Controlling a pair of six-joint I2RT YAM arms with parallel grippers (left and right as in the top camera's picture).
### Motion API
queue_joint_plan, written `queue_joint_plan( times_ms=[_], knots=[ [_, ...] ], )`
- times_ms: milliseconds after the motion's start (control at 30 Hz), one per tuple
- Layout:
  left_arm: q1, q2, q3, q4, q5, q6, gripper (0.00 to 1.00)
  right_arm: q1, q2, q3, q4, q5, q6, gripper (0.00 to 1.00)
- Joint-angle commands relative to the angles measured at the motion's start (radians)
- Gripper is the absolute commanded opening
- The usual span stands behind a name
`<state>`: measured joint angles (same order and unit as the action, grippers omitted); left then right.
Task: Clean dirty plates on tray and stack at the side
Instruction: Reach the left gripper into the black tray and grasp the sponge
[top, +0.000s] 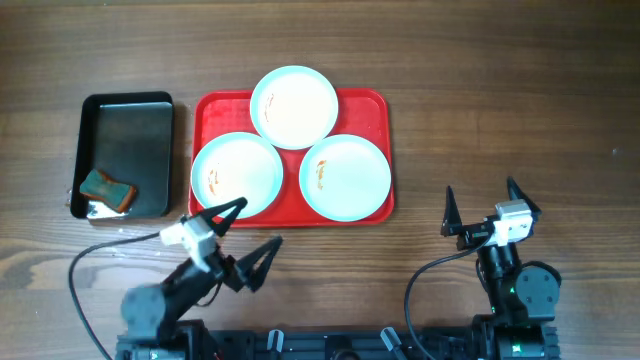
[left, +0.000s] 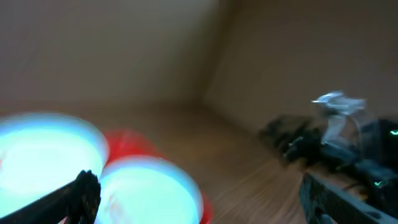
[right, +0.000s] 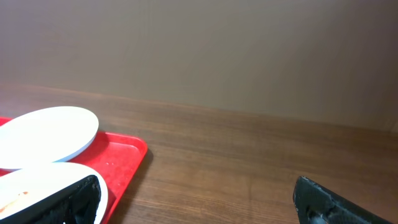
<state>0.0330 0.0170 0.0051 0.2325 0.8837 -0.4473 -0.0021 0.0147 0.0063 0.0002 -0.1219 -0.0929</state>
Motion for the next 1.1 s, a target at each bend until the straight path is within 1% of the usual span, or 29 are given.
queue_joint_plan(
  times_ms=[0,33,67,100,167,233,267,300,333,400,433,500,567,633,667,733,800,833,867,933,1067],
  knots=[
    [0.005,-0.01,0.01,0.284,0.038,-0.288,1.0,-0.005,-0.003,-0.001,0.006,0.014,-0.011,1.0],
    [0.007,-0.01,0.033,0.298,0.0,-0.302,1.0,-0.005,-0.003,-0.001,0.005,0.014,-0.011,1.0],
    [0.011,-0.007,0.058,0.274,-0.014,-0.293,1.0,-0.005,-0.003,-0.001,0.006,0.014,-0.011,1.0],
    [0.019,0.001,0.092,0.229,-0.018,-0.271,1.0,-0.005,-0.003,-0.001,0.006,0.014,-0.011,1.0],
    [0.043,0.034,0.175,0.074,-0.018,-0.192,1.0,-0.005,-0.003,-0.001,0.006,0.014,-0.011,0.99],
    [0.08,0.112,0.302,-0.191,-0.055,-0.066,1.0,-0.005,-0.003,-0.001,0.006,0.014,-0.011,1.0],
    [0.1,0.165,0.372,-0.339,-0.119,-0.032,1.0,-0.005,-0.003,-0.001,0.006,0.014,-0.011,1.0],
    [0.122,0.245,0.464,-0.511,-0.215,0.016,1.0,-0.005,-0.003,-0.001,0.006,0.014,-0.011,1.0],
    [0.142,0.338,0.558,-0.649,-0.293,0.084,1.0,-0.005,-0.003,-0.001,0.006,0.014,-0.011,1.0],
    [0.164,0.552,0.764,-0.883,-0.372,0.231,1.0,-0.005,-0.003,-0.001,0.006,0.014,-0.011,1.0],
    [0.166,0.634,0.851,-0.969,-0.372,0.262,1.0,-0.005,-0.003,-0.001,0.006,0.014,-0.011,1.0],
    [0.166,0.791,1.014,-1.123,-0.335,0.26,1.0,-0.005,-0.003,-0.001,0.006,0.014,-0.011,1.0],
    [0.166,0.906,1.122,-1.231,-0.308,0.261,1.0,-0.005,-0.003,-0.001,0.005,0.014,-0.011,1.0],
    [0.166,0.983,1.165,-1.239,-0.309,0.256,1.0,-0.005,-0.003,-0.001,0.006,0.014,-0.011,1.0],
    [0.166,1.031,1.197,-1.249,-0.325,0.231,1.0,-0.005,-0.003,-0.001,0.006,0.014,-0.011,1.0],
    [0.166,1.143,1.3,-1.339,-0.476,0.1,1.0,-0.005,-0.003,-0.001,0.006,0.014,-0.011,1.0],
    [0.168,1.297,1.453,-1.486,-0.746,0.009,1.0,-0.005,-0.003,-0.001,0.006,0.014,-0.011,1.0],
    [0.171,1.34,1.491,-1.518,-0.828,-0.019,1.0,-0.005,-0.003,-0.001,0.006,0.014,-0.011,1.0],
    [0.18,1.397,1.533,-1.544,-0.947,-0.066,1.0,-0.005,-0.003,-0.001,0.006,0.014,-0.011,1.0],
    [0.211,1.468,1.549,-1.521,-1.017,-0.07,1.0,-0.005,-0.003,-0.001,0.006,0.014,-0.011,1.0],
    [0.288,1.578,1.549,-1.475,-1.024,-0.07,1.0,-0.005,-0.003,-0.001,0.006,0.014,-0.011,1.0]
  ],
)
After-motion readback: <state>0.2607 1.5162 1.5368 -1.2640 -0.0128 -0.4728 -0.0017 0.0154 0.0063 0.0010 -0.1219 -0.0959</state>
